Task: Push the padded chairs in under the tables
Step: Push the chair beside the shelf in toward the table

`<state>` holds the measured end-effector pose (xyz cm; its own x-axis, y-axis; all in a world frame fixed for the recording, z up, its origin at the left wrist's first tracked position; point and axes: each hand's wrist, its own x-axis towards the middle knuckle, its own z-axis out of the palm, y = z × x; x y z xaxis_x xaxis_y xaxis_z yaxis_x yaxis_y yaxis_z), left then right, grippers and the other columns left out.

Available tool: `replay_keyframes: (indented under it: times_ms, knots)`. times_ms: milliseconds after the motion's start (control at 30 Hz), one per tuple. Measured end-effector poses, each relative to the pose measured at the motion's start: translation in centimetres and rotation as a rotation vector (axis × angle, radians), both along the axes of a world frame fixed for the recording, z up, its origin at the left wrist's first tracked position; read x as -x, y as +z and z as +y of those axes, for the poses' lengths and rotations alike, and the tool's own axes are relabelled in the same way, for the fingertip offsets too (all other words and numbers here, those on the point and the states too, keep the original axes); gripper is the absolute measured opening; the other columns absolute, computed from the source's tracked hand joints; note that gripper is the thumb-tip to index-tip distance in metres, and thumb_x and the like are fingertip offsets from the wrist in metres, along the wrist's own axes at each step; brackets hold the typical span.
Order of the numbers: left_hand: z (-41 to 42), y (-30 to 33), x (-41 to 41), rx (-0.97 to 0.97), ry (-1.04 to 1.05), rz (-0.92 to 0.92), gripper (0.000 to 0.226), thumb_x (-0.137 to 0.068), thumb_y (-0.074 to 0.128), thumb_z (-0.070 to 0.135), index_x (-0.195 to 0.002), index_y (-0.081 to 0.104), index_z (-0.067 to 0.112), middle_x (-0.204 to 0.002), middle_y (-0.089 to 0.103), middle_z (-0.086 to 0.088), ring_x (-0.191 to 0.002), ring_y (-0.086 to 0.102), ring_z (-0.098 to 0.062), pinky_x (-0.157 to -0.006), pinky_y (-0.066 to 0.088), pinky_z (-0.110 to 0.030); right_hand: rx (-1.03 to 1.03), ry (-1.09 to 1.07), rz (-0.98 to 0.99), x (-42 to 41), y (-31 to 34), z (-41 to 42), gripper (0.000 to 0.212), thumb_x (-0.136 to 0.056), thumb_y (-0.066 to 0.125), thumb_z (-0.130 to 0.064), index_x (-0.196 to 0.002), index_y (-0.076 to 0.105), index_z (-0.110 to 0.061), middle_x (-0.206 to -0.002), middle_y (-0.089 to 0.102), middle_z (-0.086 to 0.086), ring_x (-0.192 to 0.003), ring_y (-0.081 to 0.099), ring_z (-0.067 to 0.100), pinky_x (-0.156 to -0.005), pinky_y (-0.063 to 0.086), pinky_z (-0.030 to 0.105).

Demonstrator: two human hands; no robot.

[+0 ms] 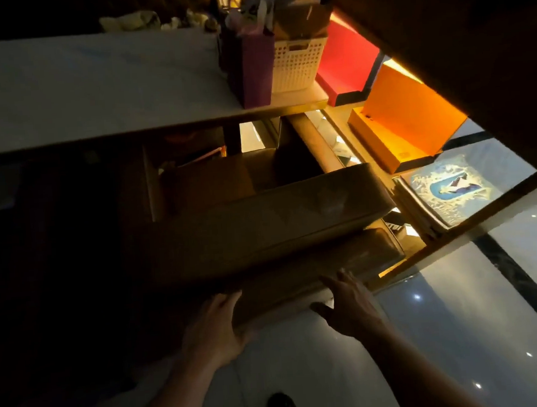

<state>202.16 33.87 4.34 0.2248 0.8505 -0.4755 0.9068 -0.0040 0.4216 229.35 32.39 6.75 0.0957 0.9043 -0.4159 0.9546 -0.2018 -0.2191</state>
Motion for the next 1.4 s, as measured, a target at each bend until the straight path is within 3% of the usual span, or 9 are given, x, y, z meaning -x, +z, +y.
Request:
replay_keyframes:
  times_ms: [100, 333, 467, 667, 900, 1067, 1200, 1400]
  knots:
    - [0.4, -2.5, -1.8, -0.068, 0.074, 0.078, 0.085, -0.084, 0.054, 0.068, -0.153, 0.014, 0.04, -0.159, 0.016, 0.009, -0.144, 0.019, -0.019, -0.112, 0.03, -0.044, 0.007, 0.053, -0.042, -2.7, -2.4, 2.8, 0.086, -0.087, 0.058, -0.061, -0.156, 0.013, -0.033, -0.164, 0.01, 0.015, -0.15, 0.005, 0.036, -0.121, 0.018, 0.053]
    - [0.1, -5.7, -2.8, -0.289, 0.146, 0.272, 0.089, -0.08, 0.048, 0.077, -0.152, 0.018, 0.035, -0.157, 0.021, 0.004, -0.14, 0.023, -0.024, -0.115, 0.027, -0.046, 0.002, 0.202, -0.089, -5.0, -7.7, 6.1, 0.107, -0.077, 0.057, -0.075, -0.152, -0.013, -0.045, -0.161, -0.022, 0.017, -0.145, -0.022, 0.044, -0.118, 0.005, 0.065]
    - [-0.1, -7.0, -2.5, -0.36, 0.191, 0.293, 0.092, -0.075, 0.053, 0.076, -0.152, 0.024, 0.035, -0.152, 0.032, 0.003, -0.136, 0.03, -0.025, -0.115, 0.028, -0.048, -0.114, 0.168, -0.117, -4.3, -9.9, 5.8, 0.107, -0.073, 0.058, -0.079, -0.154, -0.004, -0.045, -0.161, -0.011, 0.023, -0.145, -0.017, 0.049, -0.114, 0.004, 0.069]
    - [-0.1, -7.3, -2.3, -0.37, 0.217, 0.298, 0.087, -0.076, 0.055, 0.076, -0.15, 0.026, 0.039, -0.145, 0.041, 0.006, -0.132, 0.034, -0.024, -0.104, 0.038, -0.046, -0.235, 0.186, -0.118, -4.8, -11.3, 5.2, 0.099, -0.073, 0.055, -0.078, -0.155, 0.016, -0.039, -0.16, 0.009, 0.027, -0.146, 0.001, 0.051, -0.111, 0.018, 0.074]
    - [-1.1, -7.9, -1.7, -0.372, 0.233, 0.29, 0.081, -0.078, 0.048, 0.077, -0.148, 0.024, 0.043, -0.146, 0.04, 0.009, -0.134, 0.032, -0.021, -0.104, 0.037, -0.042, -0.261, 0.194, -0.151, -4.5, -11.6, 4.5, 0.095, -0.074, 0.024, -0.09, -0.154, 0.023, -0.039, -0.155, 0.022, 0.028, -0.143, 0.013, 0.05, -0.108, 0.028, 0.069]
    - [-3.4, -7.4, -0.8, -0.376, 0.242, 0.285, 0.08, -0.078, 0.047, 0.077, -0.148, 0.026, 0.042, -0.147, 0.039, 0.008, -0.135, 0.031, -0.022, -0.106, 0.035, -0.041, -0.221, 0.214, -0.142, -3.9, -11.9, 1.7, 0.094, -0.073, 0.031, -0.088, -0.154, 0.015, -0.042, -0.16, 0.013, 0.028, -0.146, 0.005, 0.049, -0.111, 0.023, 0.068]
    - [-6.8, -7.2, -0.1, -0.372, 0.258, 0.285, 0.08, -0.074, 0.049, 0.076, -0.144, 0.035, 0.042, -0.14, 0.048, 0.007, -0.129, 0.041, -0.023, -0.103, 0.041, -0.042, -0.234, 0.211, -0.107, -3.0, -12.2, -1.8, 0.088, -0.077, 0.04, -0.084, -0.152, 0.025, -0.04, -0.157, 0.021, 0.031, -0.143, 0.013, 0.053, -0.105, 0.03, 0.071]
    - [-13.2, -7.0, 0.2, -0.328, 0.285, 0.281, 0.081, -0.073, 0.047, 0.077, -0.146, 0.03, 0.044, -0.143, 0.043, 0.01, -0.135, 0.035, -0.023, -0.107, 0.038, -0.042, -0.234, 0.244, -0.109, -2.7, -12.2, -7.8, 0.085, -0.073, 0.053, -0.077, -0.145, 0.046, -0.033, -0.146, 0.037, 0.036, -0.135, 0.026, 0.058, -0.091, 0.04, 0.075]
